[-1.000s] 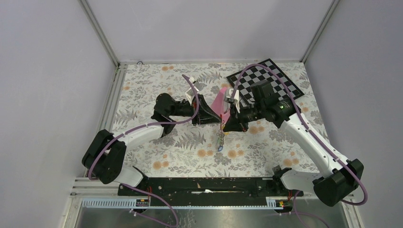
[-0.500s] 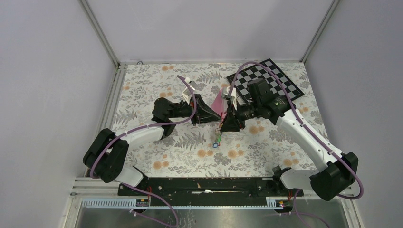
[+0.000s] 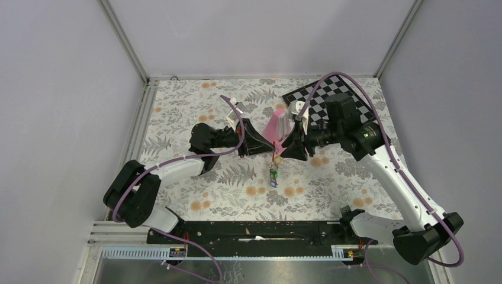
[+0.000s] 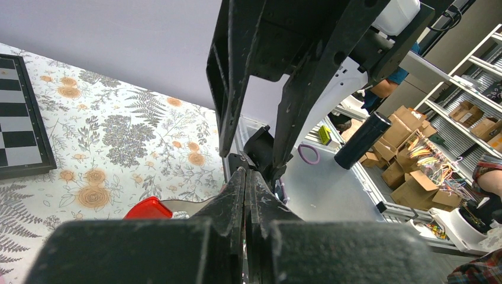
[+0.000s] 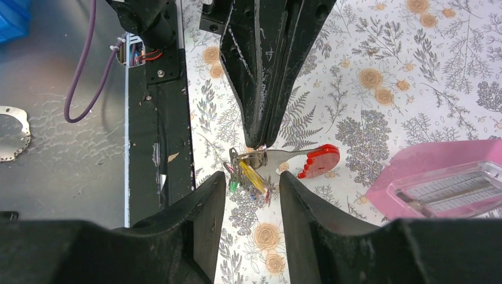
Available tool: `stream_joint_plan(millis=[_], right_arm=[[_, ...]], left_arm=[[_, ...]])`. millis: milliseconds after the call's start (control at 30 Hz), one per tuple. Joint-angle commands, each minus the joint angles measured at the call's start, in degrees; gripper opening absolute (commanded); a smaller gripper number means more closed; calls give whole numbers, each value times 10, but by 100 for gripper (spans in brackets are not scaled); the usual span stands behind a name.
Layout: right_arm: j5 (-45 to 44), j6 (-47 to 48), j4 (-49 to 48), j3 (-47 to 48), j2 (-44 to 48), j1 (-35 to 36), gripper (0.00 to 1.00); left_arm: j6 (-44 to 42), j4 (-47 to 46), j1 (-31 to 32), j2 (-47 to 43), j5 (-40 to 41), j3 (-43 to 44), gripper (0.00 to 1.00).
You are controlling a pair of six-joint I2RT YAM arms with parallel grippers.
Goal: Put the keys on the keyring
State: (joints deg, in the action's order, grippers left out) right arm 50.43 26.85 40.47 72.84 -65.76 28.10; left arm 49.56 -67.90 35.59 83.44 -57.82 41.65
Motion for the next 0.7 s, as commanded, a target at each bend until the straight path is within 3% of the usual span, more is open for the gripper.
stream_joint_plan(millis=[0,400,667], right_arm=[[4,7,-6,18,-9,-3,45],[38,-27,-62,-3,-36,-3,42],[57,-35,-77,-18,-38,-4,29]], left_arm=[[6,-58,-2,-8,7,4,0],[14,-63,-2,-5,10,4,0],[15,-64,-2,-4,11,7,0]])
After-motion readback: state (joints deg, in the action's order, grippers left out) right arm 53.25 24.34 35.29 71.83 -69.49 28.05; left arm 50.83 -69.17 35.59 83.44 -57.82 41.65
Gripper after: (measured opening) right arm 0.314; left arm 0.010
